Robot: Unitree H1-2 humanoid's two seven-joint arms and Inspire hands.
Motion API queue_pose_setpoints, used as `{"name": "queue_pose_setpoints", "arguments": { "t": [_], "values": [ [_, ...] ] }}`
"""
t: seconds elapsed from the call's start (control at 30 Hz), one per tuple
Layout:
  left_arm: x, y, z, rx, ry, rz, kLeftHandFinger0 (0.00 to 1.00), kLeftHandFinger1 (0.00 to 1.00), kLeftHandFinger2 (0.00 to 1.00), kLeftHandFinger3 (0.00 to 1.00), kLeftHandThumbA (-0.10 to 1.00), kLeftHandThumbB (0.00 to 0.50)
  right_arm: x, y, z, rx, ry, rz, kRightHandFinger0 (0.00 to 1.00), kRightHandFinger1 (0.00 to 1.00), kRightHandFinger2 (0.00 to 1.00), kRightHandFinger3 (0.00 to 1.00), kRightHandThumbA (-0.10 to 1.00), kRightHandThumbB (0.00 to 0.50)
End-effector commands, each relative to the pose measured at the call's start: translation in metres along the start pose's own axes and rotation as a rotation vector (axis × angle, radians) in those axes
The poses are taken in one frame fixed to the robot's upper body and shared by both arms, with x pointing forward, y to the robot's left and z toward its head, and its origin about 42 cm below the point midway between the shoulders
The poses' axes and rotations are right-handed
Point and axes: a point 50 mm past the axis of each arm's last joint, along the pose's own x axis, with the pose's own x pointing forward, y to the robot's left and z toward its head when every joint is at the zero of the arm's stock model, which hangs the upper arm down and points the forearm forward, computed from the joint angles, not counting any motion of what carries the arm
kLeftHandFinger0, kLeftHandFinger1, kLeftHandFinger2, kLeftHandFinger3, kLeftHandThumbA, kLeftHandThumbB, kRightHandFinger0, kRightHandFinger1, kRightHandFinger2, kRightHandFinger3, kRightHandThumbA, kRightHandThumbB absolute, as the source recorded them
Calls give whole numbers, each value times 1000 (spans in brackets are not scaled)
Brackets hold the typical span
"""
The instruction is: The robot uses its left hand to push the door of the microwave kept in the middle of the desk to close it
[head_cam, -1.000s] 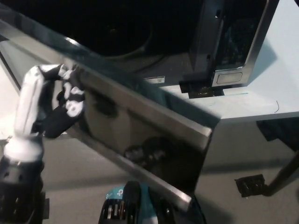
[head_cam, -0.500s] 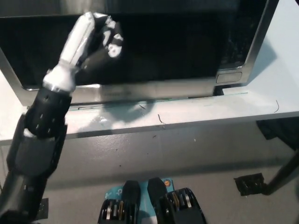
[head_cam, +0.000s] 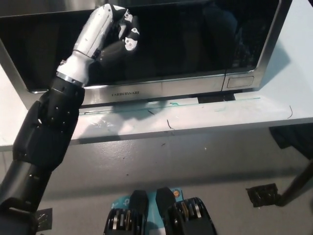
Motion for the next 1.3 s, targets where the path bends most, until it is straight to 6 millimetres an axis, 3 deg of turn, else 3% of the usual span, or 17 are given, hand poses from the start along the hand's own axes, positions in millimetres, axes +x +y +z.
{"name": "queue_pose_setpoints", "arguments": {
  "t": [0.0,0.07,0.17,0.2,0.3,0.33,0.37,0.43,0.47,0.53,0.6,0.7,0.87,1.03,1.07,1.23,1.27],
  "values": [
    [8,42,21,42,-90,163,0,0,0,127,-100,98,9,-3,20,5,-53,-12,845,764,736,553,-31,165],
    [1,42,26,6,-100,160,0,0,0,139,-100,91,9,-4,20,2,-61,-6,897,790,757,561,-32,160],
    [-22,41,41,-42,-131,182,0,0,0,127,-100,104,10,-4,19,13,-72,-5,856,759,726,526,-69,163],
    [-40,42,53,-60,-158,196,0,0,9,138,-100,83,10,-5,18,-12,-78,-8,915,807,755,534,-35,166],
    [-44,42,56,-75,-164,200,0,0,5,147,-100,84,11,-5,20,-9,-85,-6,935,816,763,536,-37,169],
    [-57,44,67,-65,-186,234,0,0,0,123,-100,79,11,-6,20,-9,-84,0,743,655,619,488,-27,158],
    [-67,45,71,-80,-183,252,0,0,0,110,-100,67,10,-6,19,-23,-81,-5,691,624,595,511,-10,163],
    [-87,48,74,-124,-134,297,0,0,2,146,-100,52,10,-5,20,-5,-61,-4,769,699,659,533,-13,161],
    [-98,49,75,-167,-72,319,0,0,12,194,-100,54,10,-5,20,-21,-60,-3,737,667,636,530,-5,151],
    [-123,47,69,-217,35,412,3,7,45,239,-100,58,10,-6,21,-33,-68,12,719,652,652,596,6,131],
    [-142,45,58,-208,104,459,4,0,32,243,-100,40,10,-6,22,-53,-69,-14,567,521,516,515,-3,155],
    [-160,42,47,-235,229,535,0,0,37,234,-100,48,11,-5,21,-30,-72,-20,536,503,502,504,-30,155],
    [-197,32,2,-267,474,657,0,0,0,241,-100,54,9,0,20,3,-78,-24,685,612,601,508,-75,176],
    [-221,17,-30,-272,635,707,0,0,0,226,-100,18,12,0,22,-13,-75,-15,623,574,575,527,-49,177],
    [-229,10,-39,-288,686,727,0,0,8,234,-100,46,11,-1,23,0,-75,-15,581,540,545,522,-64,183],
    [-249,-9,-53,-342,871,789,0,0,61,289,-100,39,9,1,23,11,-81,-12,628,573,562,508,-69,186],
    [-252,-12,-53,-322,916,783,12,20,102,314,-100,42,9,1,22,10,-77,-13,688,621,606,528,-66,181]
  ]
}}
